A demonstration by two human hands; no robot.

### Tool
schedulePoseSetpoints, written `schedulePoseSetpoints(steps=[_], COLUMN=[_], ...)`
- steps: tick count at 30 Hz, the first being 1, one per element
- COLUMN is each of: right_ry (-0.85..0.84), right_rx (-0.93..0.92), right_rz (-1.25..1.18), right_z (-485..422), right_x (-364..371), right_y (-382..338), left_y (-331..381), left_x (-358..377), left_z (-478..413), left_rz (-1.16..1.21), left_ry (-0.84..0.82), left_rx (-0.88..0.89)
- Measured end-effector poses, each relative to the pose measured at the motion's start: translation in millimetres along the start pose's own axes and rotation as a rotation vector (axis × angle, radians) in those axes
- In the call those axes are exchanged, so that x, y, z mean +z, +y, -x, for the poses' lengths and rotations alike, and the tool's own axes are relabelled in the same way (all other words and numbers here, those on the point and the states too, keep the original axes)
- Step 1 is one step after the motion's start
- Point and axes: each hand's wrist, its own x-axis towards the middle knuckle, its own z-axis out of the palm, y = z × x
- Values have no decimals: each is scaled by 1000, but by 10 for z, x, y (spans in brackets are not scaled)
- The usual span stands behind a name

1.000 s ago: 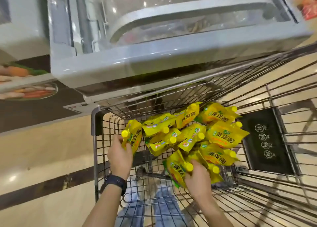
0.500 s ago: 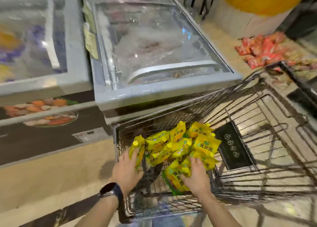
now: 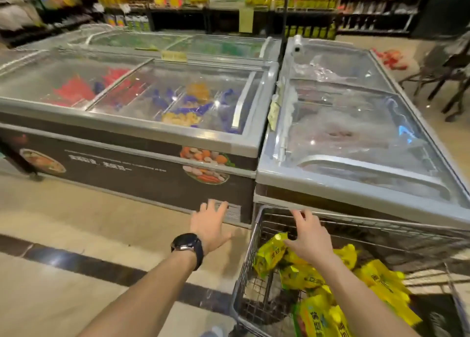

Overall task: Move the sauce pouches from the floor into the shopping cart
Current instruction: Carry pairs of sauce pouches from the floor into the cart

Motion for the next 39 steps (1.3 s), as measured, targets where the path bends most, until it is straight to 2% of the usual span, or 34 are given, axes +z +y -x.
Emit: schedulePoseSetpoints(steps=[4, 10, 19, 23, 29, 39], right_ry=[-32, -103, -115, -150, -179, -224], right_rx=[-236, -578, -1011, -1098, -1137, -1174], right_rz=[19, 60, 165, 158, 182, 193], right_z=[-214, -261, 441, 795, 1034, 743], right_x=[-104, -246, -202, -112, 133, 615], right_y=[-690, -2165, -4496, -5325, -6147, -7713], left_y=[-482, -1495, -2939, -3481, -4098, -5526], left_x=[-159, -423, -265, -192, -256, -346], left_z=[413, 1423, 3133, 3704, 4169, 3973], left_rz=[20, 26, 37, 66, 44, 33], left_ry=[42, 157, 168, 177, 213, 133], left_rx=[-207, -587, -1023, -1133, -1238, -1233])
